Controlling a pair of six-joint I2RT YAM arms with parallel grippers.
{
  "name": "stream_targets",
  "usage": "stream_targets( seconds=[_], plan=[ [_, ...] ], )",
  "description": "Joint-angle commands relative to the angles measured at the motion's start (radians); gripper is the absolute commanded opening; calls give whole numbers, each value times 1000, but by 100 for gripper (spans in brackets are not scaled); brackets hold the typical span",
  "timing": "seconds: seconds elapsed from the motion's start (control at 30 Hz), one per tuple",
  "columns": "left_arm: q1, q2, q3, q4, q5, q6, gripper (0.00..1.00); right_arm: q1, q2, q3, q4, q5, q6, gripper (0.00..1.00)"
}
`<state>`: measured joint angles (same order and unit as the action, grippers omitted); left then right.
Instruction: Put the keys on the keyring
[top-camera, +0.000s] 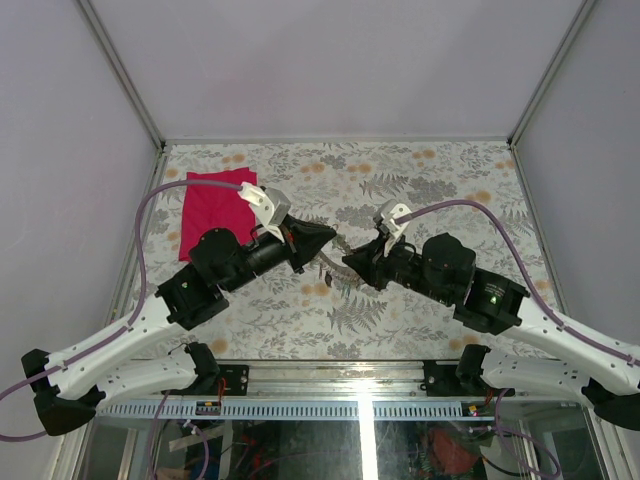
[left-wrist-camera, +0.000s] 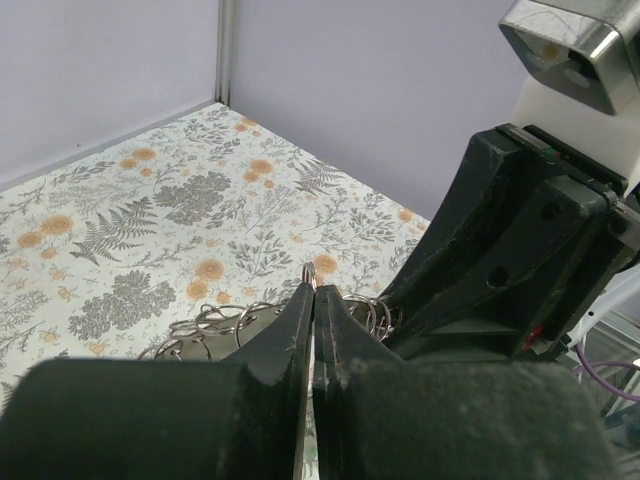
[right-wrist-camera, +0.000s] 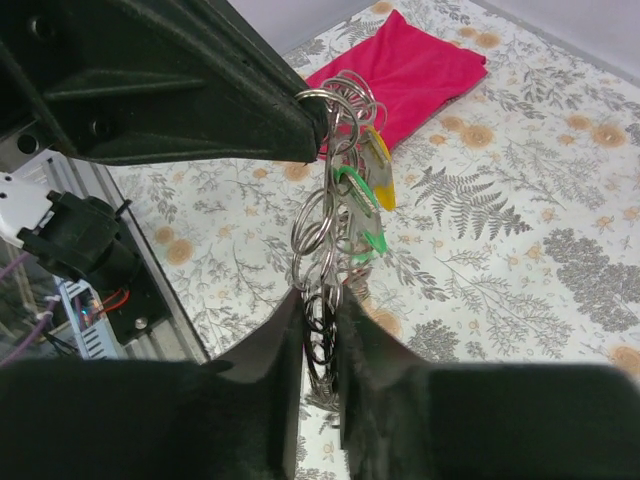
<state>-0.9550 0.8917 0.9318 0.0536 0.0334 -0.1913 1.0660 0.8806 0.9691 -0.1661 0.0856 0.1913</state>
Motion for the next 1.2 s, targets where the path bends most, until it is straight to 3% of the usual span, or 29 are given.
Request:
stream_targets(
  seconds=[0.0,0.07,0.2,0.4,0.73,0.87,0.97,1.17],
  plan=[
    [-4,-31,-2,140,-18,-20,0,3,8,-1,83,-7,-22,11],
    [-5,-34,-3,141,-18,-20,0,3,10,-3,94,-7,-24,0],
    [-4,-44,-7,143,-20,-20,8,3,12,5,87,-5,-31,0],
    [-4,-77,-21,139,-33,-15,36,3,5,42,27,62,-46,0],
    [-4,-177,-44,14,-134,-3,75,-18,91,213,-301,293,-77,0],
    [-5,-188,-36,-58,-179,-19,93,-181,111,198,-301,117,-3,0],
    [-5,-179,-18,-110,-189,-28,99,-306,113,153,-240,-40,69,0],
    [-2,-101,48,-282,-291,-76,100,-542,101,-21,32,-388,318,0]
  ],
)
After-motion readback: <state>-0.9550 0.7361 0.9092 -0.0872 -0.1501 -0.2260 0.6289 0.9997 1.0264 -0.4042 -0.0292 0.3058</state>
